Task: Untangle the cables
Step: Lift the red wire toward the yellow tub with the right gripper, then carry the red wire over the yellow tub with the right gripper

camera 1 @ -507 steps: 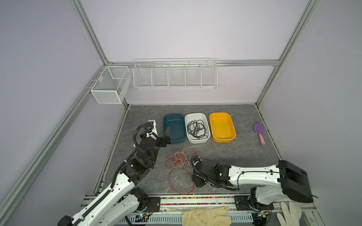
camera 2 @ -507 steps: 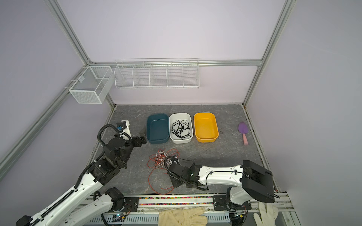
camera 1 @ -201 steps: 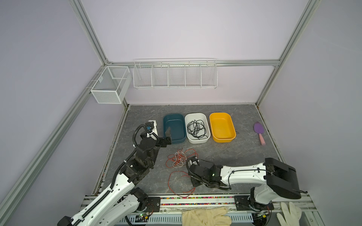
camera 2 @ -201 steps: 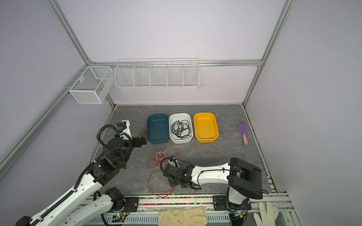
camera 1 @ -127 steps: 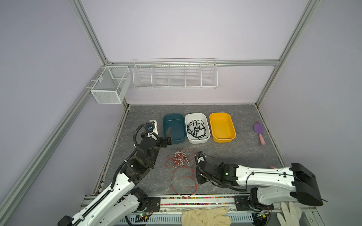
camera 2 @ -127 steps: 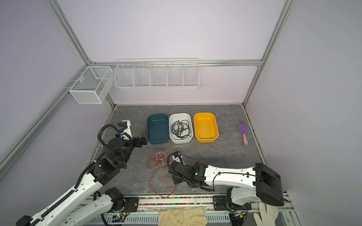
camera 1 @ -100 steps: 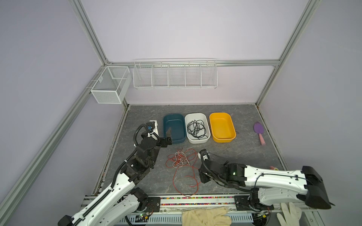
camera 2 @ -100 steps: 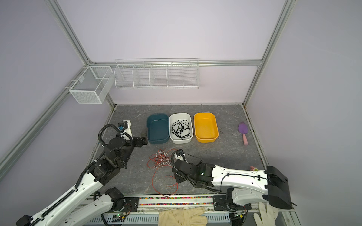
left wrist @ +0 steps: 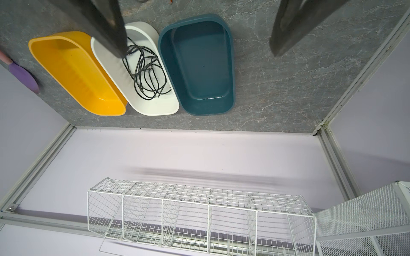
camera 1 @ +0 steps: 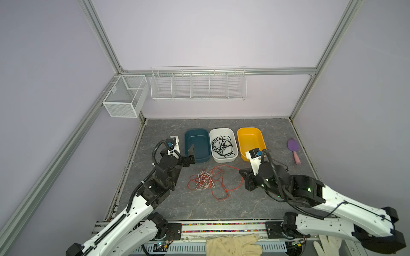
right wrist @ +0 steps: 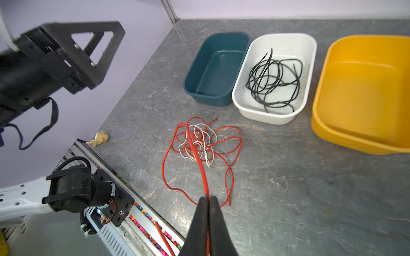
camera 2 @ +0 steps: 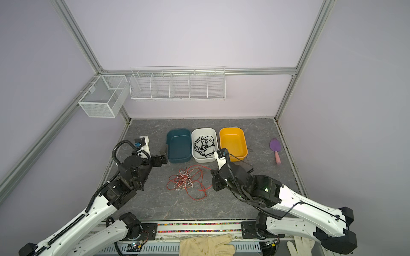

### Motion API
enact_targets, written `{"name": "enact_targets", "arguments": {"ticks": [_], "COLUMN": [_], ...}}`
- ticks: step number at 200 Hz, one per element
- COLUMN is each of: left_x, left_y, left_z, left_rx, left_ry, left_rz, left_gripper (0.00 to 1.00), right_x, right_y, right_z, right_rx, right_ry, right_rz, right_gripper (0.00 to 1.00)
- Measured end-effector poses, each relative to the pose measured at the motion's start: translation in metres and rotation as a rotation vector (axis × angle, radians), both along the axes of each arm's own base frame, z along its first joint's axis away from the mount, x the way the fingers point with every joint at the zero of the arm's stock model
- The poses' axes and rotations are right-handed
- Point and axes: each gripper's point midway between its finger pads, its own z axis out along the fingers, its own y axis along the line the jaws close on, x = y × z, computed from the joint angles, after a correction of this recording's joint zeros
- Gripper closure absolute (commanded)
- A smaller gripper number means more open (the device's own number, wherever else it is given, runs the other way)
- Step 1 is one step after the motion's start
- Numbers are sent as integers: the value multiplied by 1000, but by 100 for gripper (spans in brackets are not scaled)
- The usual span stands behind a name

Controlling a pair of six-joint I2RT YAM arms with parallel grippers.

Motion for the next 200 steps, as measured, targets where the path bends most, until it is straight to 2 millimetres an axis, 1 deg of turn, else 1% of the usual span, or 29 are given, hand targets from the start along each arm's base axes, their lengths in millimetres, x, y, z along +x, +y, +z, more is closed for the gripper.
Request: {"name": "enact_targets", "arguments": {"ticks": [19, 35, 91, 105, 138, 149, 168, 200], "left_x": [0, 0, 1, 2, 2, 2, 3, 3], "left_y": [0, 0, -2, -3, -4, -5, -6, -8], "left_z": [0, 0, -4, -6, -8, -8, -9, -11], "left_rx": [0, 1, 9, 13, 16, 18, 21, 25], "left_ry": [1, 1, 11, 17, 23, 25, 27, 33], "left_rz": [0, 0, -3, -6, -12, -16, -21, -27], "left_gripper": [1, 1, 1, 1, 1, 1, 1, 1], "right_x": [6, 11, 29, 30, 28, 27, 27, 30], "right_y": [-10, -14, -18, -20, -27, -30, -33, -38], "right_z": [22, 39, 81, 98, 146, 158, 171, 180], "right_rx": [3, 4, -18, -6, 44, 57, 57, 22], "right_ry": [-36, -63, -112, -134, -200, -220, -241, -267], "right_rz": [-22, -32, -58, -60, -54, -54, -55, -67], "right_gripper": [94, 94, 94, 94, 94, 94, 94, 94]}}
